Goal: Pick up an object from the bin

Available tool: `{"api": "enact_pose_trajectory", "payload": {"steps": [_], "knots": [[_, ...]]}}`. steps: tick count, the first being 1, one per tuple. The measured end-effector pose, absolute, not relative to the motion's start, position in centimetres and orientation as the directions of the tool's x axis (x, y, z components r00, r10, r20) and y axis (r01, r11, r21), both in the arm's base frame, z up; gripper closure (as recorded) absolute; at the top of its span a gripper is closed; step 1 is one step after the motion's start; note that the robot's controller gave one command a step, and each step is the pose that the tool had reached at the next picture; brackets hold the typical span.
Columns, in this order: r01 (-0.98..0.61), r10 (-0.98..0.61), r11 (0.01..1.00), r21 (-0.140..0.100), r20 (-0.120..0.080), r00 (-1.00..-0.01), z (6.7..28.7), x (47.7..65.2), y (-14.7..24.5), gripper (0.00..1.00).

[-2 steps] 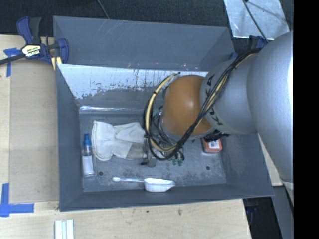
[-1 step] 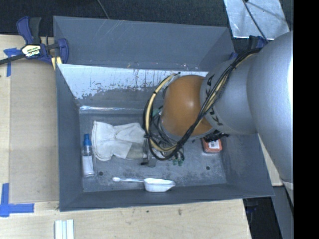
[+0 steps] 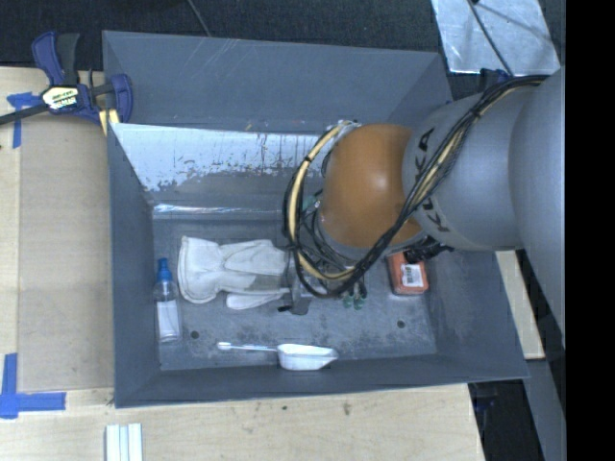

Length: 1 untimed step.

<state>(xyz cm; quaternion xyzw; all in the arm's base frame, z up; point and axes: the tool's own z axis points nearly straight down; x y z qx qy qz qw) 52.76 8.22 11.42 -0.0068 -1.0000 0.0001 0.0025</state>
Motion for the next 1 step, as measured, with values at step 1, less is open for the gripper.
{"api": "enact_pose_trajectory", "payload": {"steps": [1], "knots": [[-0.005,-0.005,1.0,0.001,-0.004,-1.0,27.55,54.03,8.64,1.0]]}}
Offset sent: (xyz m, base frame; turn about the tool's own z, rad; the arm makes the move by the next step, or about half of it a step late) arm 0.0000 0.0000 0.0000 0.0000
